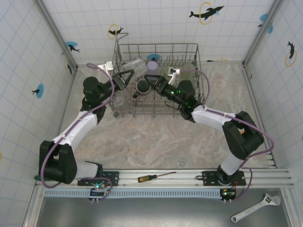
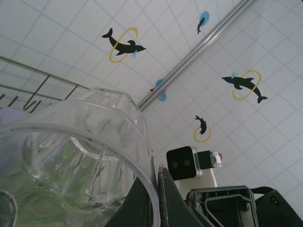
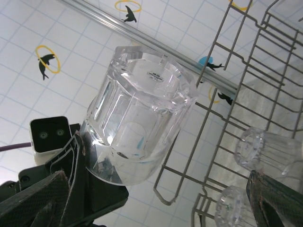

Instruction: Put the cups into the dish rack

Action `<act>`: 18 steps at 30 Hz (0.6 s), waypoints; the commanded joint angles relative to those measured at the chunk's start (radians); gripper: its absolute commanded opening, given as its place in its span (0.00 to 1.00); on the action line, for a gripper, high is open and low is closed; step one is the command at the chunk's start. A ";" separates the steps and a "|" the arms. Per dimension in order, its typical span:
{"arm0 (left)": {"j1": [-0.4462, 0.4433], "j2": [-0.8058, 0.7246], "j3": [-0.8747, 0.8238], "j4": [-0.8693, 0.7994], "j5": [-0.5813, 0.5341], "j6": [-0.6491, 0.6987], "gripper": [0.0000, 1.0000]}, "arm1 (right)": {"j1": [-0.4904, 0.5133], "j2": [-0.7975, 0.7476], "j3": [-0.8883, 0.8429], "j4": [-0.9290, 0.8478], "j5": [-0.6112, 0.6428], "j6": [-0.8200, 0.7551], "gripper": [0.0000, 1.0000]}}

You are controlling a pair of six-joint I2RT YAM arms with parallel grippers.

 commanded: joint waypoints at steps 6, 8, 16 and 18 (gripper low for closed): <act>-0.045 0.016 0.014 0.097 0.008 0.005 0.00 | -0.001 0.081 0.093 0.142 0.021 0.095 1.00; -0.054 0.016 0.007 0.097 0.006 0.006 0.00 | -0.005 0.092 0.093 0.158 0.042 0.107 1.00; -0.086 0.019 -0.009 0.092 0.006 0.024 0.00 | -0.015 0.156 0.152 0.195 0.104 0.186 1.00; -0.088 0.019 -0.012 0.083 0.005 0.030 0.00 | -0.015 0.173 0.169 0.203 0.110 0.204 1.00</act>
